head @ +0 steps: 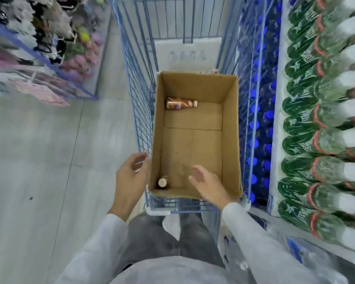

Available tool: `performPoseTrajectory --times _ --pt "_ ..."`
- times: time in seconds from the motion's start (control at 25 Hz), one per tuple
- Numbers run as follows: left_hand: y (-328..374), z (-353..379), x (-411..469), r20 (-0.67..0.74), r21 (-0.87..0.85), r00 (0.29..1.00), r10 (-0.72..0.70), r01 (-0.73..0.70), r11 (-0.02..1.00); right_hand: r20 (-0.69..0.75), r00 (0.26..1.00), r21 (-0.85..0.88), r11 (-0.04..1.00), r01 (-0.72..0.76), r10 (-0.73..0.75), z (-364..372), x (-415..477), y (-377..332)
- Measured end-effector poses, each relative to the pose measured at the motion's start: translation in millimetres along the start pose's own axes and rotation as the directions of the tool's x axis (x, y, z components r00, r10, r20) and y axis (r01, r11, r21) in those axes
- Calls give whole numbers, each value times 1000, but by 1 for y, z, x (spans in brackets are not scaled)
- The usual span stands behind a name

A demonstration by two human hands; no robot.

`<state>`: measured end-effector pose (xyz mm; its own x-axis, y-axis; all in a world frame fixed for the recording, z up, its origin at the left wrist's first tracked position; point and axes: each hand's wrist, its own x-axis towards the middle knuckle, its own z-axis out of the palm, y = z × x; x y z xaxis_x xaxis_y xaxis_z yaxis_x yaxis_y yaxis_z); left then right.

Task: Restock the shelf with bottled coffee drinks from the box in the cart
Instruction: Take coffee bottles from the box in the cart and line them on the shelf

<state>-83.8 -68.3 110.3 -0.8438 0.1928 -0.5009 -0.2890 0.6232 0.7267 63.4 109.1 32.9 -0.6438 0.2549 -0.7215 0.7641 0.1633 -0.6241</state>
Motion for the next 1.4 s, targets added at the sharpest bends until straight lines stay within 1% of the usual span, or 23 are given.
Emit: performPoseTrajectory --times 0.12,0.24,0.4,0.56,0.64,0.72,0.8,0.88,0.96,1.0,1.08,1.2,1.32,1.4 --pt "3 23 43 1 -7 1000 -22 22 1000 231 973 -150 988 19 16 23 57 16" --pt "-2 43 75 32 2 999 -18 18 1000 364 930 -209 977 28 51 54 107 34" --pt "-15 54 97 47 8 999 -24 24 1000 449 893 -197 973 122 -22 92 152 56" --pt "-23 54 101 65 7 997 -45 44 999 512 857 -171 972 158 -49 111 174 72" --pt "-21 54 101 81 -1 996 -28 29 1000 530 845 -146 975 168 -67 109 172 74" --pt "-15 54 100 87 2 996 5 -5 1000 457 889 -65 995 79 -41 99 163 68" --pt "-6 55 100 98 17 995 33 -35 999 360 933 119 992 -47 2 79 148 56" --pt "5 57 101 112 6 992 51 -52 999 274 961 291 951 -104 21 53 129 41" --pt "13 64 106 130 -13 989 72 -71 997 177 983 428 895 -124 51 26 111 28" --pt "17 70 112 148 -13 985 84 -83 996 129 990 485 866 -120 65 15 102 23" --pt "23 91 137 182 7 976 116 -119 993 21 998 558 827 -66 66 -5 93 16" --pt "26 139 199 193 100 971 138 -160 982 -154 986 632 774 46 67 -27 91 15" --pt "20 191 274 257 276 959 122 -194 941 -215 973 693 715 94 81 -37 102 24" --pt "9 216 319 288 448 950 119 -243 860 -220 972 714 693 99 87 -37 111 34"
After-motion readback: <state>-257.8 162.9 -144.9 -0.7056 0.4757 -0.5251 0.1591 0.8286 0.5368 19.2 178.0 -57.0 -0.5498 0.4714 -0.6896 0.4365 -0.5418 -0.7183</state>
